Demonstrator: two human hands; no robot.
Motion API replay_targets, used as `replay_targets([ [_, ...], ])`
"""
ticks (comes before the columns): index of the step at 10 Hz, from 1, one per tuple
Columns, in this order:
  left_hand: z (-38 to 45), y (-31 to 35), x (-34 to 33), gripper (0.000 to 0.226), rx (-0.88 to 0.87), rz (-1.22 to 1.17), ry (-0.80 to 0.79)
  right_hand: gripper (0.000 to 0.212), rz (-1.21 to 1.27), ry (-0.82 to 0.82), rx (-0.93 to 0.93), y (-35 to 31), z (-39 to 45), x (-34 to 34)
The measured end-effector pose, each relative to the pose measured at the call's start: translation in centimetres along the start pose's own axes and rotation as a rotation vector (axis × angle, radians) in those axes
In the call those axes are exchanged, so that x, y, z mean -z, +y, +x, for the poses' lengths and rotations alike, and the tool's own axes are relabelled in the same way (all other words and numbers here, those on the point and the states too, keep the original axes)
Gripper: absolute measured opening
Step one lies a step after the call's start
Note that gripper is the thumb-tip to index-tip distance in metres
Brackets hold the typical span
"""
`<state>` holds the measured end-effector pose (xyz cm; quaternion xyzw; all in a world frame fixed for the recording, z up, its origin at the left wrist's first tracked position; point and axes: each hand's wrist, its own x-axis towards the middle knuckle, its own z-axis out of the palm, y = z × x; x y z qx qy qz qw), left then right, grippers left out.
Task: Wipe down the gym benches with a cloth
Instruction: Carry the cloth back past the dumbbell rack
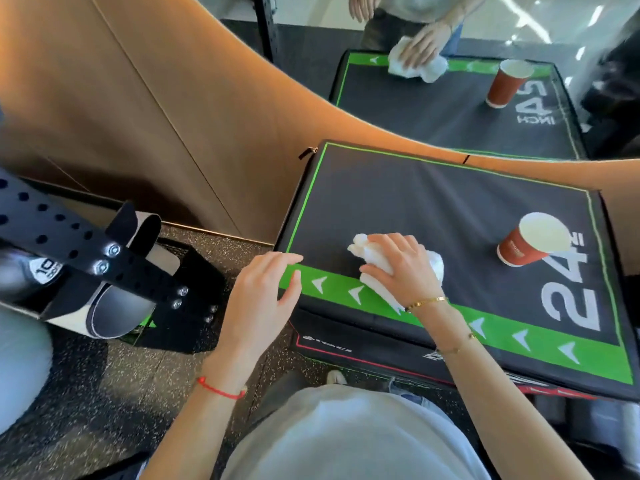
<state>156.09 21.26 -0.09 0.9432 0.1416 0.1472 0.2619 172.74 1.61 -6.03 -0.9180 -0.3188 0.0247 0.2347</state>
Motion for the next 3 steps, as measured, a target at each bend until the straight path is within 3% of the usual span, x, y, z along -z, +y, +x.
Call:
replay_targets([
  [2,3.3,-1.3,-0.4,0.022,-0.094,-0.048,-0.065,0.057,0.001,-0.039,-0.082,-0.2,0.0,-1.1],
  [3,4.5,-2.0,0.0,0.022,-0.147,-0.062,-0.069,0.060,0.055,0.042,-0.112,-0.9,-0.5,-0.2],
])
